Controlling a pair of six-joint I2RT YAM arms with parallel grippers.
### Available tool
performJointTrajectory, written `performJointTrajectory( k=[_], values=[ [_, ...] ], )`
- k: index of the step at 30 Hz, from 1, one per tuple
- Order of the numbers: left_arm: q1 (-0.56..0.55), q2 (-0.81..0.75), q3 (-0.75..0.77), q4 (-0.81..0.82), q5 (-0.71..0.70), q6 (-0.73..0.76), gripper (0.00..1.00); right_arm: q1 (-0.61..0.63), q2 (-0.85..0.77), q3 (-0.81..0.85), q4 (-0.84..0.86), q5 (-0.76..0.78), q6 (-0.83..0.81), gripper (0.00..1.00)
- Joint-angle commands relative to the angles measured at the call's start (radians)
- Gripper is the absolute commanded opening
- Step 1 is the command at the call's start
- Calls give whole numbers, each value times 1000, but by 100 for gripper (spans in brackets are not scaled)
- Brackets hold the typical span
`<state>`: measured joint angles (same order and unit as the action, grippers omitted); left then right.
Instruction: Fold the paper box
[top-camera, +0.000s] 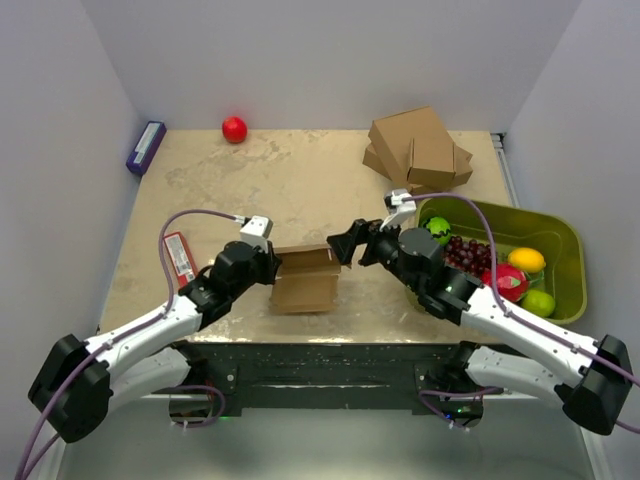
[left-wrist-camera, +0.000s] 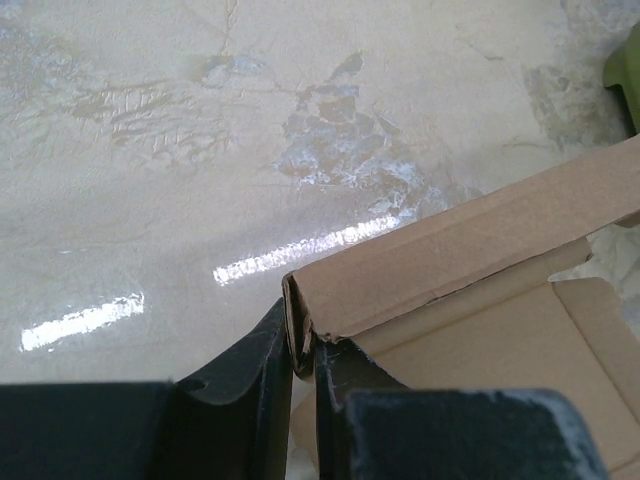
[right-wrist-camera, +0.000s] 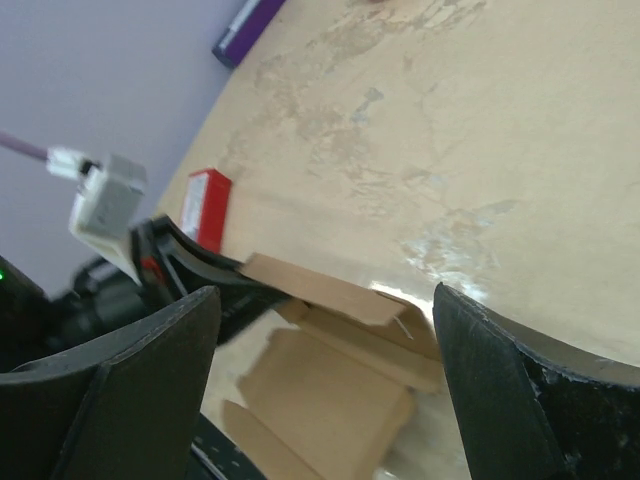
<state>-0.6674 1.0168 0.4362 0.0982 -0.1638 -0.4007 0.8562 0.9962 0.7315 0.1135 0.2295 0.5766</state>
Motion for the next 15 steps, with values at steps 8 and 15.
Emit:
performJointTrajectory(
  k=[8, 15],
  values=[
    [26, -127, 107, -190, 142, -10, 0, 18, -8, -18, -157, -134, -290, 89],
    [31, -173, 119, -230, 148, -12, 0, 52, 53, -17, -124, -170, -313, 62]
  ],
)
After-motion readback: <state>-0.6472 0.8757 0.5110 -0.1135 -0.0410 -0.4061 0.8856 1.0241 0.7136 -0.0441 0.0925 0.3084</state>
